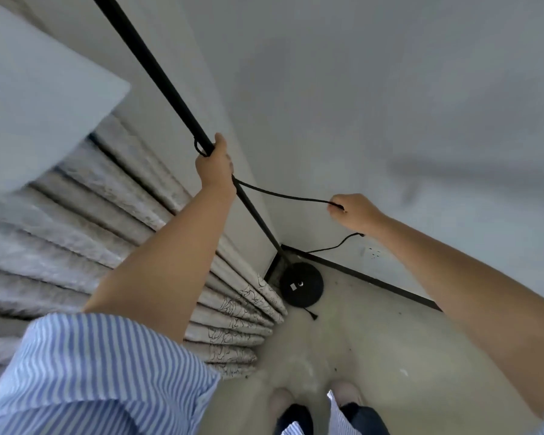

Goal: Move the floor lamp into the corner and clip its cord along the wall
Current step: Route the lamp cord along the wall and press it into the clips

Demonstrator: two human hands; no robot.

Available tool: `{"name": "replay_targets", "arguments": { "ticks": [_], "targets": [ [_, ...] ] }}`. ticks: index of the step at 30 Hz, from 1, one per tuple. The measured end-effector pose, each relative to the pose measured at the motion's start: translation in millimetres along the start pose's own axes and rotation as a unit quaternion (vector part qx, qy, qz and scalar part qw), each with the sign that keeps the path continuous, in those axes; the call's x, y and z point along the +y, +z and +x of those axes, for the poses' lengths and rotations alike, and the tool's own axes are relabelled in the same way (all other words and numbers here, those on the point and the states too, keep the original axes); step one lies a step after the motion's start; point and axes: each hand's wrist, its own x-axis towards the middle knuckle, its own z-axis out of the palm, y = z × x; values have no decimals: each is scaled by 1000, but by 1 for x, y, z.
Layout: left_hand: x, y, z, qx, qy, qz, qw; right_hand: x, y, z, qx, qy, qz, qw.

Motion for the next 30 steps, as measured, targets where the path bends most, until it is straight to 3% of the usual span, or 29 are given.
{"name": "replay_targets", "arguments": {
  "ticks": [14,22,30],
  "targets": [
    [-15,34,-11,3,38,51,998,21,-18,1,-65,25,-12,997],
    [-53,31,-52,26,48,292,955,23,-28,-23,-67,8,-33,997],
    [-65,27,-103,-46,1,348,936,24,-28,-75,-31,-11,-33,999]
  ]
}}
